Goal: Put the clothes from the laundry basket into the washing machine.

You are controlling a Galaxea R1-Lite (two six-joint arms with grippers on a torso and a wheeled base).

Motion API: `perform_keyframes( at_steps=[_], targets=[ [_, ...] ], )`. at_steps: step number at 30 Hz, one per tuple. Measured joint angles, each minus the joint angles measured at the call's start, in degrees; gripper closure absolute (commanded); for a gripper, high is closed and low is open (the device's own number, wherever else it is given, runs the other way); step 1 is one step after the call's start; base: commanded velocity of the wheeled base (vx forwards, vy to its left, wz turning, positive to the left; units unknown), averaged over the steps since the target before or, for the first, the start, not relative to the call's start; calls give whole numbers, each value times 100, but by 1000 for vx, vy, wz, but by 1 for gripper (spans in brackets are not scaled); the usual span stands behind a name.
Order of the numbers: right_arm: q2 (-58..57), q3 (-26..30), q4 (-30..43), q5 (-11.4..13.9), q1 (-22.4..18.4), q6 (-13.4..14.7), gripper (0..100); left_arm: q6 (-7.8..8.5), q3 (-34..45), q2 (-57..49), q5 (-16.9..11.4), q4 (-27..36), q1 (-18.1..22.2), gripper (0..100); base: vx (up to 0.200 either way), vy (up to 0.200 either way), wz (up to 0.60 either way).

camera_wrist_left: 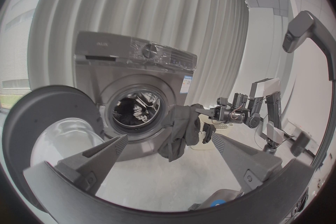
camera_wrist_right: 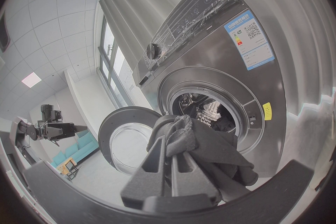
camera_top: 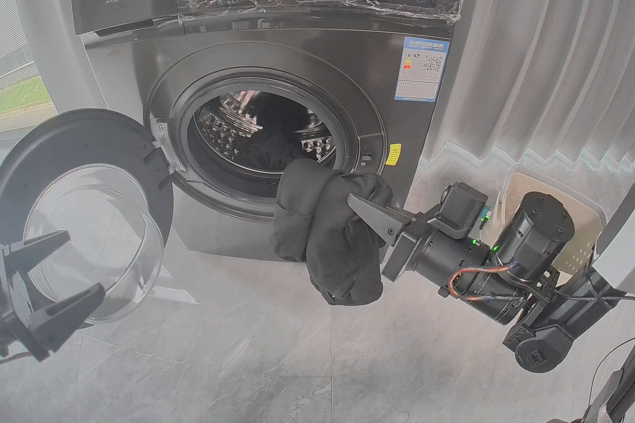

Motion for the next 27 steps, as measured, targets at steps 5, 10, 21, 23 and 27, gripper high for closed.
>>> perform_keyframes(
  at_steps=[5,10,21,23,27],
  targets=[
    [99,-212,2,-30,11,63,100,-13,-55,925,83,-630,-584,0,0,0,0],
    [168,-343,2,-46,27,162,100,-79,-69,1860,279,-1296,-1193,0,0,0,0],
    [221,-434,-4,-52,-17,266,100,-304,-46,3506,375,-2554,-1868,0,0,0,0],
    [223,-441,-4,-52,-27,301,100,-340,-39,3779,382,-2767,-1950,0,0,0,0],
    [230,-458,-9,-57,-35,351,100,-419,-22,4359,479,-3259,-2175,0,0,0,0]
  ],
)
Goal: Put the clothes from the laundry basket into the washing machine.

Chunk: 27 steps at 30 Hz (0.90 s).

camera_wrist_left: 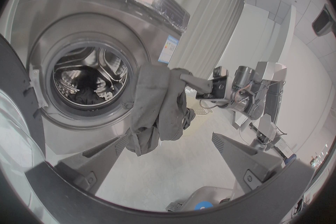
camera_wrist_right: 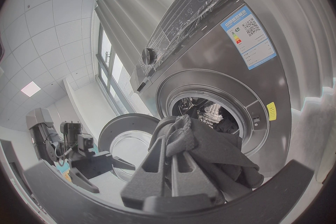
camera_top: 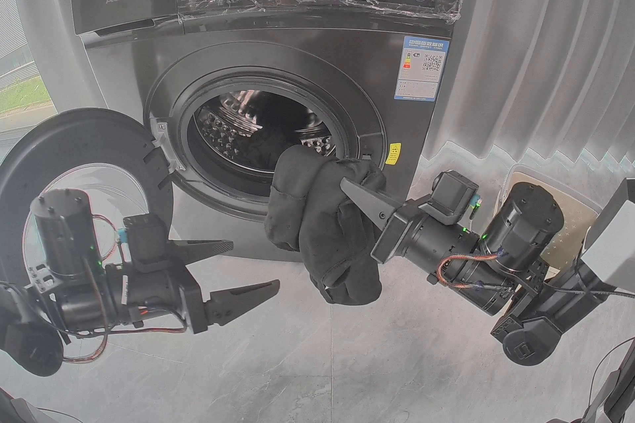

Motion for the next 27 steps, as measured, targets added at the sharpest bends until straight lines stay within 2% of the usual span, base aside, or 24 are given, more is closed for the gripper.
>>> perform_keyframes(
  at_steps=[5,8,14,18,23,27],
  targets=[
    [0,-13,0,-1,-4,24,100,-79,2,696,213,-763,-201,0,0,0,0],
    [0,-13,0,-6,-9,32,100,-202,-2,1092,285,-1341,-265,0,0,0,0],
    [0,-20,0,-12,-20,35,100,-794,-22,1809,345,-2022,-523,0,0,0,0],
    [0,-28,0,-15,-20,35,100,-1047,-52,2089,351,-2064,-738,0,0,0,0],
    [9,2,0,-34,-11,33,100,-1069,-190,2303,364,-2076,-827,0,0,0,0],
    [26,20,5,-233,33,35,100,-1051,-332,2482,430,-2126,-842,0,0,0,0]
  ],
)
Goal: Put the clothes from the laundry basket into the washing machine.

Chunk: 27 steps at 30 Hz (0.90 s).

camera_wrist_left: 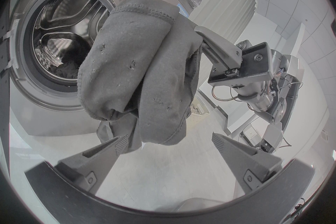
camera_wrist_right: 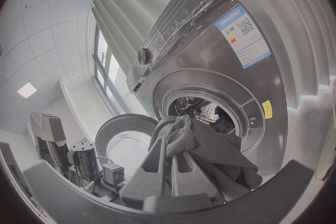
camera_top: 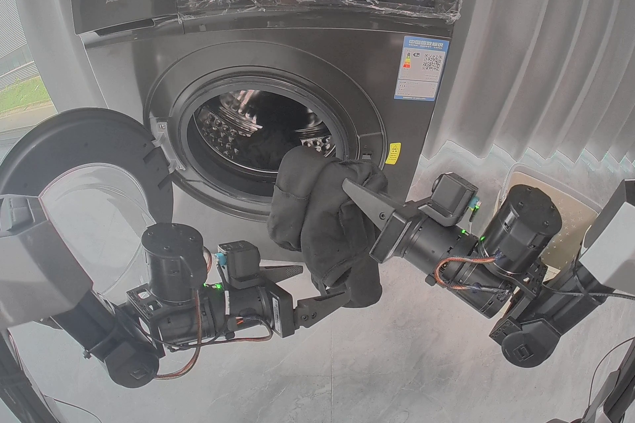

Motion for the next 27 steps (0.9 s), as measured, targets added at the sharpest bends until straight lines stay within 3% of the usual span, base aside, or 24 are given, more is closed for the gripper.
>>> perform_keyframes(
  at_steps=[10,14,15,27],
  targets=[
    [6,28,0,-66,29,7,100,-13,-252,595,246,-844,-26,0,0,0,0],
    [5,28,-2,-69,27,9,100,-30,-313,794,284,-912,-122,0,0,0,0],
    [5,26,-2,-68,24,9,100,-35,-333,824,290,-914,-130,100,0,0,0],
    [13,26,-5,-63,-4,24,100,-90,-407,903,299,-1123,-185,100,0,0,0]
  ],
)
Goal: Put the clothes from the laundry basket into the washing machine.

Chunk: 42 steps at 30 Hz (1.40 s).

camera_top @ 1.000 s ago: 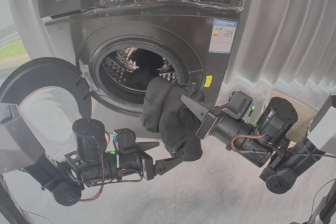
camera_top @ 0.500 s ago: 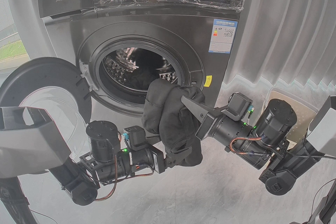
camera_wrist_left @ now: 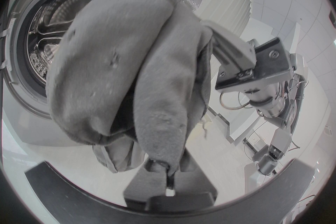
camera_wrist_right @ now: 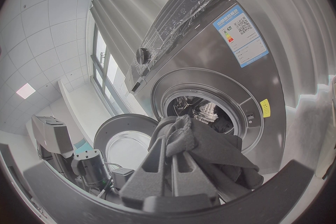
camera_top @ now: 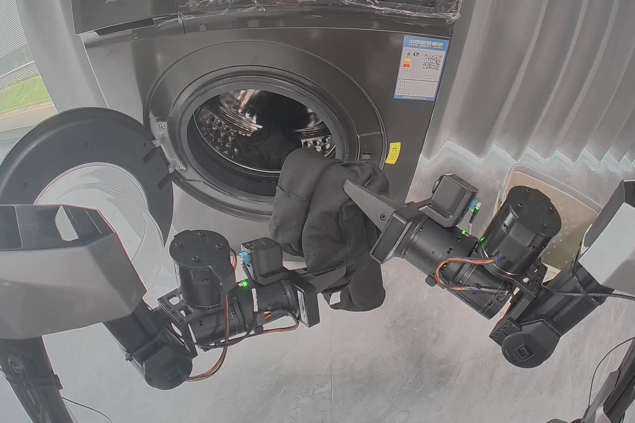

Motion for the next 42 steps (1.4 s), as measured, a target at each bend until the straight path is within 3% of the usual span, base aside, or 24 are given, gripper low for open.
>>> perform_keyframes(
  at_steps=[7,8,17,28,32,37,42],
  targets=[
    [2,38,0,35,-93,18,100,-20,80,-18,2,-279,-83,100,0,0,0],
    [2,43,0,39,-118,18,0,-20,110,-30,2,-336,-94,100,0,0,0],
    [-13,308,-6,-5,-322,-49,0,-27,553,-422,-20,-662,-315,100,0,0,0],
    [-39,1157,0,44,-970,-536,0,-90,612,-1158,27,-739,-551,100,0,0,0],
    [-41,1234,-2,22,-1170,-594,0,-93,441,-1243,255,-736,-564,100,0,0,0],
    [-38,1474,0,6,-1419,-778,0,-93,190,-1295,741,-741,-573,100,0,0,0],
    [-11,1721,0,27,-1646,-985,0,-95,85,-1314,870,-768,-590,100,0,0,0]
  ],
)
